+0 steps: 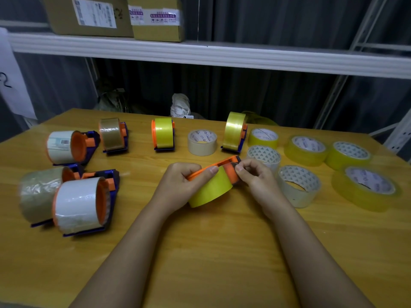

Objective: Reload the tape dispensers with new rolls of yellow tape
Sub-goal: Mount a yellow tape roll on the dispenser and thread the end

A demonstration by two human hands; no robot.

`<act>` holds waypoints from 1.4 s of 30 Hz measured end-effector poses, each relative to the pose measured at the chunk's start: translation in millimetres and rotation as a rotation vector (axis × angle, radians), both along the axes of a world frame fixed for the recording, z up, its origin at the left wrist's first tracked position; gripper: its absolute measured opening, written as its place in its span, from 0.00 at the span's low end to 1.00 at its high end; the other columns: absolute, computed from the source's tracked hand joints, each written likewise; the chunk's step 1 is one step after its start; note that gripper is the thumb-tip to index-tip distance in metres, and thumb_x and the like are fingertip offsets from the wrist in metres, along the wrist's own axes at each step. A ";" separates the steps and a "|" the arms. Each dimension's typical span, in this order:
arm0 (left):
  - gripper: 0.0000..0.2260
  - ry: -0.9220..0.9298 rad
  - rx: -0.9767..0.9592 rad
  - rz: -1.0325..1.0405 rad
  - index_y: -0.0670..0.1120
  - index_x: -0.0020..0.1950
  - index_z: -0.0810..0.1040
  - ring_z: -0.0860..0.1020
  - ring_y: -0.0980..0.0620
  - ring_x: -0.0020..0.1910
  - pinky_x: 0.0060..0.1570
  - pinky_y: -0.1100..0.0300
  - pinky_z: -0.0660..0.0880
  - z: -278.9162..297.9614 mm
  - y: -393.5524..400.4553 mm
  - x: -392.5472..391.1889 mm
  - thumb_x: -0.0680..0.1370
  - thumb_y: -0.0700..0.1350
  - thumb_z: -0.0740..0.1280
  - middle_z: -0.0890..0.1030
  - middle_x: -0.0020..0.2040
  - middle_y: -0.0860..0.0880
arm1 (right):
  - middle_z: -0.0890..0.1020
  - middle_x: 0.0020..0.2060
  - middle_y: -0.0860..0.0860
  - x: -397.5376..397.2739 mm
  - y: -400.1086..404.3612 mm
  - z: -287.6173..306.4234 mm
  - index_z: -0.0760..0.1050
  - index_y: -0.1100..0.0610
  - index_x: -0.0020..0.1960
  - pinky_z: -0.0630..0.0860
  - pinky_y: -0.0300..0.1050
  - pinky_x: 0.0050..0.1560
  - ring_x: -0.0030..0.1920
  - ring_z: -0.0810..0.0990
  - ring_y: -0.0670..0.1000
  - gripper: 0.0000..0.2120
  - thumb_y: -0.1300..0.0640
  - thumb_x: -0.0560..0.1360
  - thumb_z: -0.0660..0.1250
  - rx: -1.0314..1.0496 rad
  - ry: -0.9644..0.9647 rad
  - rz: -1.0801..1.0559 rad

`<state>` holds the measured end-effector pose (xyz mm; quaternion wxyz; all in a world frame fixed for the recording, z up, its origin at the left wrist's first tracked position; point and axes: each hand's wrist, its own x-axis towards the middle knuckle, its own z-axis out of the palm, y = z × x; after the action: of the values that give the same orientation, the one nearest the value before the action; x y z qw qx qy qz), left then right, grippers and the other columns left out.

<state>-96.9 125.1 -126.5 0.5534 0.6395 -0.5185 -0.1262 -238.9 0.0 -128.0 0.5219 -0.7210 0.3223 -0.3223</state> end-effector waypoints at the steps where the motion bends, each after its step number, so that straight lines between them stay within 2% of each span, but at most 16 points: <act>1: 0.28 -0.015 -0.015 0.012 0.40 0.28 0.63 0.62 0.53 0.28 0.29 0.53 0.57 -0.2 0.0 1.0 0.70 0.63 0.65 0.60 0.28 0.49 | 0.76 0.40 0.48 -1.0 -0.4 0.4 0.75 0.51 0.40 0.70 0.41 0.47 0.44 0.74 0.47 0.09 0.58 0.79 0.65 -0.002 -0.010 -0.001; 5: 0.20 -0.106 -0.029 0.057 0.47 0.34 0.69 0.66 0.53 0.31 0.31 0.52 0.63 -4.5 -2.7 6.6 0.74 0.63 0.60 0.65 0.29 0.52 | 0.78 0.38 0.46 -4.2 -1.0 3.4 0.75 0.52 0.40 0.72 0.35 0.45 0.43 0.76 0.42 0.09 0.60 0.78 0.65 -0.039 -0.063 -0.015; 8: 0.16 -0.199 -0.036 0.077 0.50 0.39 0.70 0.70 0.51 0.35 0.35 0.47 0.67 -6.2 -5.5 9.5 0.78 0.59 0.55 0.70 0.33 0.50 | 0.80 0.48 0.51 -2.2 -2.2 1.5 0.76 0.48 0.41 0.74 0.48 0.56 0.53 0.77 0.52 0.07 0.57 0.77 0.66 -0.121 -0.043 -0.065; 11: 0.19 -0.292 -0.035 0.120 0.46 0.44 0.73 0.72 0.53 0.42 0.42 0.50 0.70 -9.3 -9.8 12.6 0.79 0.57 0.51 0.73 0.38 0.52 | 0.77 0.56 0.54 0.3 1.3 2.9 0.75 0.46 0.41 0.71 0.58 0.64 0.60 0.74 0.55 0.06 0.53 0.75 0.67 -0.196 -0.015 -0.145; 14: 0.19 -0.299 -0.031 0.146 0.46 0.48 0.75 0.72 0.52 0.46 0.46 0.52 0.70 -12.5 -12.1 14.0 0.80 0.56 0.50 0.75 0.42 0.52 | 0.74 0.60 0.54 0.9 5.2 5.7 0.74 0.44 0.40 0.67 0.54 0.67 0.64 0.70 0.52 0.07 0.54 0.76 0.67 -0.236 0.006 -0.193; 17: 0.20 -0.253 -0.008 0.152 0.49 0.47 0.74 0.71 0.54 0.47 0.48 0.55 0.66 -11.1 -10.7 11.2 0.79 0.59 0.48 0.73 0.42 0.53 | 0.73 0.61 0.52 1.3 7.6 6.1 0.74 0.45 0.40 0.64 0.42 0.64 0.66 0.68 0.49 0.09 0.55 0.76 0.68 -0.247 0.014 -0.195; 19: 0.16 -0.234 0.034 0.158 0.56 0.43 0.70 0.69 0.63 0.49 0.50 0.58 0.64 -7.2 -9.4 7.7 0.75 0.65 0.50 0.72 0.42 0.56 | 0.71 0.62 0.50 1.4 9.0 6.7 0.74 0.47 0.41 0.60 0.35 0.60 0.66 0.65 0.45 0.07 0.56 0.77 0.67 -0.247 0.024 -0.180; 21: 0.17 -0.201 0.078 0.165 0.58 0.43 0.69 0.65 0.71 0.51 0.53 0.59 0.64 -3.7 -8.6 5.0 0.70 0.70 0.58 0.71 0.44 0.58 | 0.70 0.62 0.49 1.6 9.0 6.3 0.75 0.49 0.43 0.59 0.33 0.60 0.65 0.63 0.42 0.05 0.56 0.77 0.67 -0.246 0.032 -0.168; 24: 0.15 -0.194 0.064 0.198 0.56 0.42 0.72 0.66 0.69 0.51 0.55 0.53 0.67 -1.9 -9.1 2.2 0.69 0.65 0.64 0.72 0.43 0.58 | 0.70 0.62 0.47 2.2 7.5 3.5 0.75 0.49 0.43 0.63 0.43 0.67 0.68 0.65 0.46 0.04 0.54 0.77 0.67 -0.272 0.040 -0.173; 27: 0.15 -0.176 0.021 0.190 0.51 0.44 0.75 0.67 0.66 0.52 0.56 0.49 0.69 0.0 -9.1 -0.8 0.70 0.62 0.65 0.73 0.43 0.58 | 0.71 0.65 0.49 3.2 6.7 2.8 0.76 0.50 0.44 0.63 0.44 0.69 0.69 0.65 0.48 0.03 0.54 0.77 0.66 -0.285 0.057 -0.200; 29: 0.16 -0.179 0.010 0.185 0.49 0.45 0.75 0.67 0.65 0.52 0.56 0.48 0.68 0.9 -9.2 -1.5 0.71 0.62 0.64 0.74 0.43 0.56 | 0.72 0.65 0.50 2.8 6.9 3.1 0.75 0.48 0.42 0.64 0.47 0.69 0.68 0.67 0.49 0.05 0.54 0.77 0.67 -0.284 0.044 -0.212; 32: 0.15 -0.175 -0.020 0.175 0.53 0.44 0.72 0.68 0.59 0.48 0.56 0.48 0.68 0.8 -9.6 0.0 0.72 0.64 0.60 0.72 0.43 0.57 | 0.74 0.62 0.51 2.7 6.9 3.8 0.72 0.44 0.40 0.68 0.47 0.65 0.65 0.69 0.49 0.09 0.55 0.77 0.67 -0.291 0.022 -0.216; 36: 0.20 -0.172 -0.031 0.169 0.49 0.50 0.75 0.68 0.56 0.50 0.56 0.46 0.68 -3.0 -9.3 4.2 0.74 0.62 0.55 0.72 0.46 0.56 | 0.78 0.53 0.52 1.0 3.4 3.9 0.74 0.50 0.43 0.73 0.41 0.53 0.56 0.76 0.50 0.05 0.56 0.78 0.65 -0.241 -0.055 -0.248; 38: 0.22 -0.187 -0.018 0.159 0.47 0.53 0.75 0.68 0.55 0.51 0.57 0.46 0.68 -4.2 -9.7 5.6 0.75 0.62 0.53 0.73 0.47 0.55 | 0.79 0.51 0.52 -0.6 3.5 4.3 0.74 0.53 0.44 0.74 0.42 0.52 0.53 0.77 0.50 0.04 0.56 0.78 0.65 -0.240 -0.079 -0.260; 40: 0.22 -0.223 -0.005 0.164 0.46 0.53 0.75 0.68 0.54 0.50 0.57 0.47 0.67 -5.1 -10.3 5.4 0.76 0.61 0.51 0.72 0.46 0.53 | 0.79 0.48 0.49 -0.7 5.1 5.6 0.74 0.53 0.44 0.75 0.42 0.51 0.52 0.77 0.48 0.04 0.57 0.78 0.65 -0.233 -0.084 -0.251; 42: 0.22 -0.235 0.003 0.169 0.45 0.51 0.74 0.68 0.54 0.49 0.56 0.49 0.67 -5.3 -10.5 4.3 0.76 0.60 0.50 0.72 0.46 0.52 | 0.77 0.43 0.44 -0.3 7.8 7.4 0.74 0.55 0.44 0.73 0.35 0.46 0.46 0.77 0.40 0.05 0.57 0.79 0.64 -0.229 -0.066 -0.239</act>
<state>-92.6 114.5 -131.9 0.4965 0.6920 -0.5240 -0.0042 -239.2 7.8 -120.6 0.4045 -0.7215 0.3496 -0.4400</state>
